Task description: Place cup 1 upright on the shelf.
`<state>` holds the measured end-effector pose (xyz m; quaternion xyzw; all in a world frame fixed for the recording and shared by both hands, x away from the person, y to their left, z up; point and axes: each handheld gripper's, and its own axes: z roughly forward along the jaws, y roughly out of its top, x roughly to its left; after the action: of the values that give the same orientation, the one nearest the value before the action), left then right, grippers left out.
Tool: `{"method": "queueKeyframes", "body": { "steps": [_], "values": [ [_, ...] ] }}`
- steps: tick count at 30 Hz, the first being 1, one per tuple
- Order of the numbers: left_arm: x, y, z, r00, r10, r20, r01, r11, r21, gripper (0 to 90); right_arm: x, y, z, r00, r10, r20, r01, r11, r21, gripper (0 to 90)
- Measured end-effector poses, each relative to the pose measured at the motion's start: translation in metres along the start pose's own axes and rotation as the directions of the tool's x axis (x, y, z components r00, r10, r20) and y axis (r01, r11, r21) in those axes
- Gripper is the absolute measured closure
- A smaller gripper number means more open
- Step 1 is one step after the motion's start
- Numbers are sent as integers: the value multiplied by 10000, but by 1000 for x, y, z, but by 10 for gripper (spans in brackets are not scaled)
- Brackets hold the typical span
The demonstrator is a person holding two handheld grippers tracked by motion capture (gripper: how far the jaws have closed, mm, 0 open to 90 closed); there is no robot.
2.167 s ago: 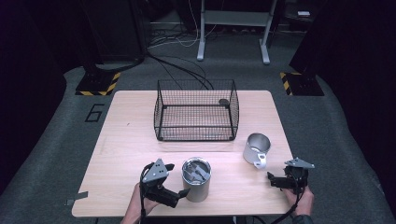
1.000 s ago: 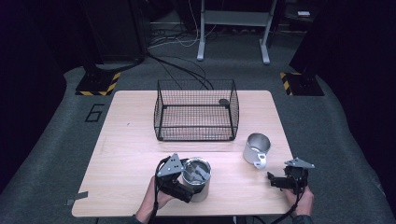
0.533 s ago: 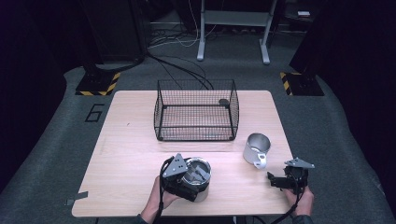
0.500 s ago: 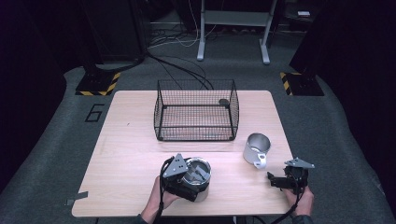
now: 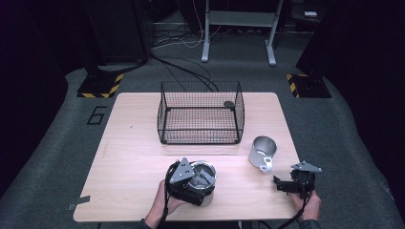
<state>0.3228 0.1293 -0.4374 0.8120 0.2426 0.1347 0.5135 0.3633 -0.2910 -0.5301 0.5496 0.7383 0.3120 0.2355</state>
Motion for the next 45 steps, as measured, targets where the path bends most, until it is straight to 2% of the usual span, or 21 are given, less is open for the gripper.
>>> {"method": "queueKeyframes", "body": {
  "steps": [8,9,14,18,22,25,26,34,35,40,45],
  "values": [
    [0,3,-10,9996,128,-270,-131,9998,-122,36,0,0,0,10000,21,-12,-21,10000,-32,0],
    [1,3,-13,9995,42,-306,-46,9999,-149,36,0,0,0,10000,31,-5,-31,10000,-27,0],
    [3,5,-20,9991,115,-401,-117,9999,-35,36,0,0,0,10000,32,1,-32,10000,-26,0],
    [7,6,-28,9976,27,-686,-38,9999,-158,36,0,0,0,10000,57,21,-57,10000,-21,0],
    [9,6,-32,9971,-33,-761,14,9997,-257,36,0,0,0,10000,78,40,-77,10000,-38,0],
    [12,6,-37,9958,-94,-914,63,9994,-338,36,0,0,0,10000,82,41,-82,10000,-11,0],
    [20,7,-45,9919,-153,-1263,112,9994,-331,36,0,0,0,9999,131,78,-131,9999,-33,0],
    [20,7,-45,9919,-153,-1263,112,9994,-331,36,0,0,0,9999,117,70,-117,9999,-17,0],
    [23,8,-47,9892,-174,-1458,120,9992,-376,36,0,0,0,9999,117,70,-117,9999,-17,0],
    [28,10,-51,9847,-227,-1727,185,9995,-255,36,0,0,0,9999,134,71,-134,9999,-26,0],
    [35,12,-56,9795,-293,-1994,230,9992,-338,36,0,0,0,9999,150,57,-150,9999,-5,0]
  ]
}}
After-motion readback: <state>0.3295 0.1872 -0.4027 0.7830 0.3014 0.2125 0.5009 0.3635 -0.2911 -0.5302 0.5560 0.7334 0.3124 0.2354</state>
